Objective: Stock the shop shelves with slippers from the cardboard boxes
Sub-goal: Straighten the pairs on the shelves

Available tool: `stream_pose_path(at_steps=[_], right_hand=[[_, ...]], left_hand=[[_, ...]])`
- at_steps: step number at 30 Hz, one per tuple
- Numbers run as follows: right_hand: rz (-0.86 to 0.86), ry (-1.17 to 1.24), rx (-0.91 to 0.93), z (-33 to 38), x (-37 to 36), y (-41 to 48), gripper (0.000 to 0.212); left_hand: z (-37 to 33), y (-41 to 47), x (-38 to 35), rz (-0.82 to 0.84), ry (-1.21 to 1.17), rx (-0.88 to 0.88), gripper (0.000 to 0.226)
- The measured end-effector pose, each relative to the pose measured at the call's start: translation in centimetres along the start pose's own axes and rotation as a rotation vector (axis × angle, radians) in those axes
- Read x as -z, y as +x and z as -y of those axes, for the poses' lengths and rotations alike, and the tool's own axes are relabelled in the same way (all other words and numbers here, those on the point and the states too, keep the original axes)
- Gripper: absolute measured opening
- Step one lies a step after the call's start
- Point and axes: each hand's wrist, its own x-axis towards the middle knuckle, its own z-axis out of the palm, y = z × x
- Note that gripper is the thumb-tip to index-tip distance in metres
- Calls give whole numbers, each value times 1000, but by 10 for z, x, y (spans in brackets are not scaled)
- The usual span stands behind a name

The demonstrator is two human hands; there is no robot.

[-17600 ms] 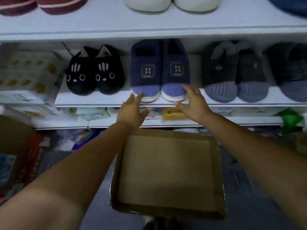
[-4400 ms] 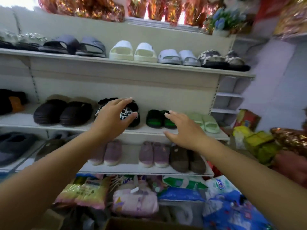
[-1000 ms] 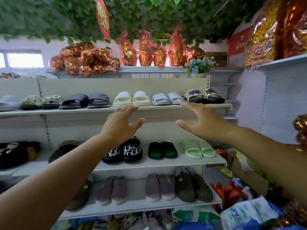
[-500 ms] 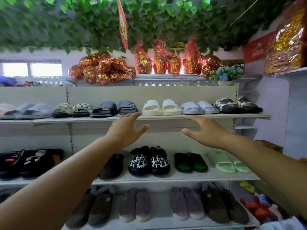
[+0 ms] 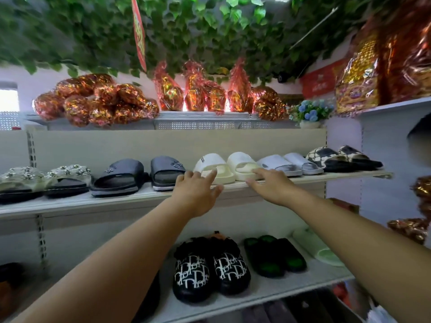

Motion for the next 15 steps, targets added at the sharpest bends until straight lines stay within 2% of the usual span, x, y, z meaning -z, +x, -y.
stream_pose_path(at_steps=[4,7,11,15], right_hand=[[36,-59,-43,-5,-4,20,62],[35,-50,-46,-7,-5,23,51],[-26,17,-32,-11,-2,23,41],[17,-10,-4,-12,-3,25,40]], left_hand=[[0,4,-25,-78,93,-22,60],[2,3,-31,-139,73,-26,59],[0,5,-29,-123,20,2,57],[-8,10,-24,-83,41,67,57]])
